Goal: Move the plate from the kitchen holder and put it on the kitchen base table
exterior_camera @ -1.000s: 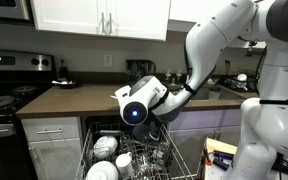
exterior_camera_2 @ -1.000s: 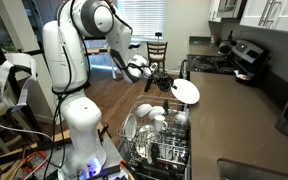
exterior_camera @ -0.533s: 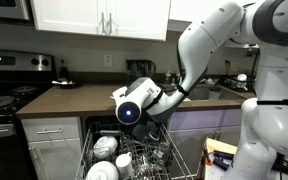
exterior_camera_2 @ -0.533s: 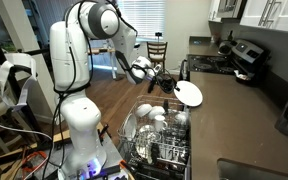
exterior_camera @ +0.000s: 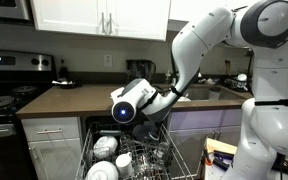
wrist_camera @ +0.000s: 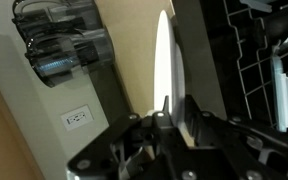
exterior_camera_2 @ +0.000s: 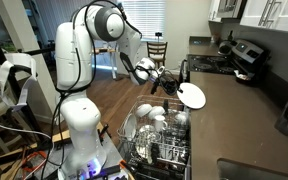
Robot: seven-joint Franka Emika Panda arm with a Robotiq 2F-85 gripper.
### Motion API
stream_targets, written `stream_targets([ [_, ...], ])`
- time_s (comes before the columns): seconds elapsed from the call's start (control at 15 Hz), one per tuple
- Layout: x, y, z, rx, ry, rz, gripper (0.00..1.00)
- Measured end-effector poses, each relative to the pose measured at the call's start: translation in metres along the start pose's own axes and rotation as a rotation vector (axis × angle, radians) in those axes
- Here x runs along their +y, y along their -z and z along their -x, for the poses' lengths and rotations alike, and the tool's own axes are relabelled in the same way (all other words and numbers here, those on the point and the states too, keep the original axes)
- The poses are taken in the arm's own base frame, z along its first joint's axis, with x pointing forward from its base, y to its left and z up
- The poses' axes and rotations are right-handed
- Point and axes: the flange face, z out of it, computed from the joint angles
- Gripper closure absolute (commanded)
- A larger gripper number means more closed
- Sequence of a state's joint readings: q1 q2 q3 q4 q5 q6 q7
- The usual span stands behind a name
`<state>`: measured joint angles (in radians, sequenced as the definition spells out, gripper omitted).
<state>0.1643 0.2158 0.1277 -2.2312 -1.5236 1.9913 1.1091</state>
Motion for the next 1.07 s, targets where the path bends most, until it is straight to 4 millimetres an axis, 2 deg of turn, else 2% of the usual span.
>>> stream_targets([
  [0.4,-0.001,-0.017,-0.005,-0.024,-0.011,0.004,0.95],
  [1.07,0.004,-0.033,-0.011,-0.045,-0.029,0.013,0.94],
])
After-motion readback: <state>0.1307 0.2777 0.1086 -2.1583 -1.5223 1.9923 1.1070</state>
